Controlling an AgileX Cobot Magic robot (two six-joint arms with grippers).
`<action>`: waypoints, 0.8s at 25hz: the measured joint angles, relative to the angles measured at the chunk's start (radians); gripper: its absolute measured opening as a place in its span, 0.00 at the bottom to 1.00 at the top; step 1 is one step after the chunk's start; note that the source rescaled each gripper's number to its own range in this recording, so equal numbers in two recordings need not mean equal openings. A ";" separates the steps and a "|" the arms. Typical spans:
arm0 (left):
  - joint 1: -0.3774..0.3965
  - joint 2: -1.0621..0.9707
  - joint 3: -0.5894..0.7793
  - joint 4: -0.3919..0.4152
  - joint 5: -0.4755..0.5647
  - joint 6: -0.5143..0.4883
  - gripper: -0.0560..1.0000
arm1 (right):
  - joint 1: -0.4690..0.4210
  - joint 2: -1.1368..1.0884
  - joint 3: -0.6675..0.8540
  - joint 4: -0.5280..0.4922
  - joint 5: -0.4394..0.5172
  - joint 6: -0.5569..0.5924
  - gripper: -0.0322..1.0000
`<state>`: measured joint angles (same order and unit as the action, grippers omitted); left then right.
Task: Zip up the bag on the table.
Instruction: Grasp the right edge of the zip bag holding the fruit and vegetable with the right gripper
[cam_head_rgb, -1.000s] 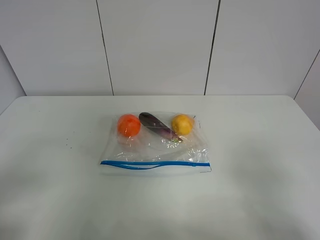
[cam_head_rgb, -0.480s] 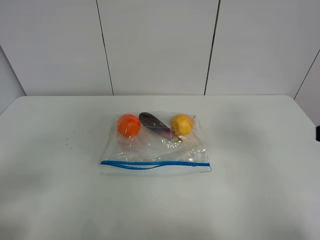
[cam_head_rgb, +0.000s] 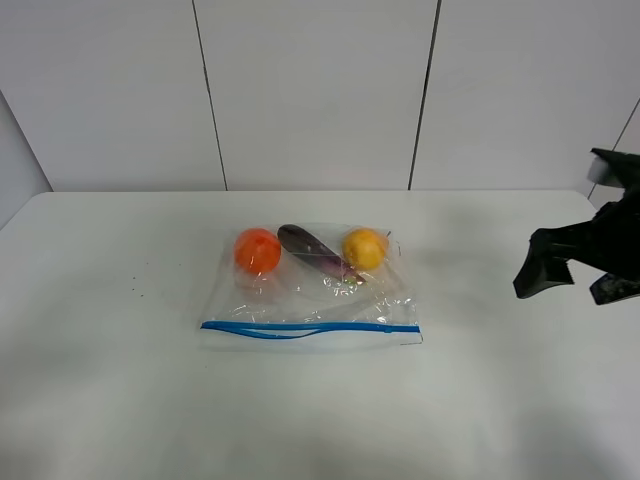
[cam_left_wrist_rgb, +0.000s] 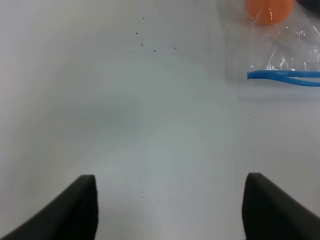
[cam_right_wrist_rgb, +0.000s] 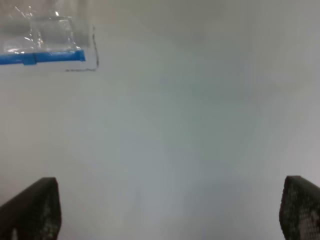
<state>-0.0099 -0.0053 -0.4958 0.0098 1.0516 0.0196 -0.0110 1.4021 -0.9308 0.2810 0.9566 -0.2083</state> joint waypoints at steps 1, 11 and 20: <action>0.000 0.000 0.000 0.000 0.000 0.000 0.84 | 0.000 0.040 0.000 0.032 -0.020 -0.030 1.00; 0.000 0.000 0.000 0.000 0.000 0.000 0.84 | 0.000 0.335 -0.001 0.452 -0.171 -0.471 1.00; 0.000 0.000 0.000 0.000 0.000 0.000 0.84 | 0.000 0.568 -0.154 0.656 -0.103 -0.731 1.00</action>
<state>-0.0099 -0.0053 -0.4958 0.0098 1.0516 0.0196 -0.0110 1.9699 -1.0853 0.9369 0.8534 -0.9390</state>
